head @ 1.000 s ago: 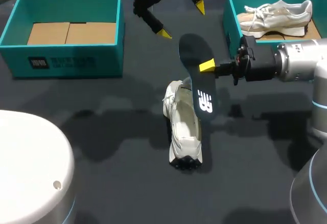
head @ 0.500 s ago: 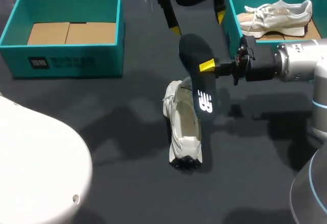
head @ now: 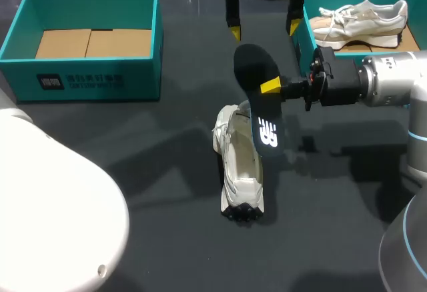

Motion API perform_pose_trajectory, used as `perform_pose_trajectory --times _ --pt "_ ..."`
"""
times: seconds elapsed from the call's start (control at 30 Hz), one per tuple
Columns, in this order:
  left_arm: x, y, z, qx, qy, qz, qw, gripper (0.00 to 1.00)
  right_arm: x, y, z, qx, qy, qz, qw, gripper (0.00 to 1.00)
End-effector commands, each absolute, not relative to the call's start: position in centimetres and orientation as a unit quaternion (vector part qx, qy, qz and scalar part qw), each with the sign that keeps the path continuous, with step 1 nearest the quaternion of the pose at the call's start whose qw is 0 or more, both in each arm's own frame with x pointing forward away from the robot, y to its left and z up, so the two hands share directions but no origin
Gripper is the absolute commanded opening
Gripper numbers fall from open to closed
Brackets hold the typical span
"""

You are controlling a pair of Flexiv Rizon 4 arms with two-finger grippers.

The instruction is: Take the shoe out of the shoebox, open the shoe tongue, remove and reinsert the insole, then place the shoe into the shoebox

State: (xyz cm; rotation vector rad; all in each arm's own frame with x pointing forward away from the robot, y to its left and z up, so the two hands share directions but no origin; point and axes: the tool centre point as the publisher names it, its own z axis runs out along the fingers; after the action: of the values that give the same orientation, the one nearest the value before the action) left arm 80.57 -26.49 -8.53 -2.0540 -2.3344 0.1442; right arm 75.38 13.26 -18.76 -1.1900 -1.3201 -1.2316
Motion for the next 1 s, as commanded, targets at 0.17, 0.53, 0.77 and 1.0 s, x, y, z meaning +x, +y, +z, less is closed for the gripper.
perform_pose_trajectory --times 0.17,0.53,0.77,1.0 --pt "79.8 -22.6 -8.5 -0.642 -0.736 0.176 -0.123 1.0 75.4 13.4 -18.8 -0.486 -0.539 -0.503 0.47 0.0" --pt "79.2 -20.5 -10.3 -0.592 -0.685 0.338 -0.258 1.0 75.4 13.4 -18.8 -0.486 -0.539 -0.503 0.47 0.0" --pt "79.3 -20.4 -10.6 -0.594 -0.674 0.356 -0.26 1.0 75.4 13.4 -18.8 -0.486 -0.539 -0.503 0.47 0.0" --pt "79.0 -20.5 -10.6 -0.593 -0.669 0.353 -0.276 1.0 75.4 13.4 -18.8 -0.486 -0.539 -0.503 0.47 0.0"
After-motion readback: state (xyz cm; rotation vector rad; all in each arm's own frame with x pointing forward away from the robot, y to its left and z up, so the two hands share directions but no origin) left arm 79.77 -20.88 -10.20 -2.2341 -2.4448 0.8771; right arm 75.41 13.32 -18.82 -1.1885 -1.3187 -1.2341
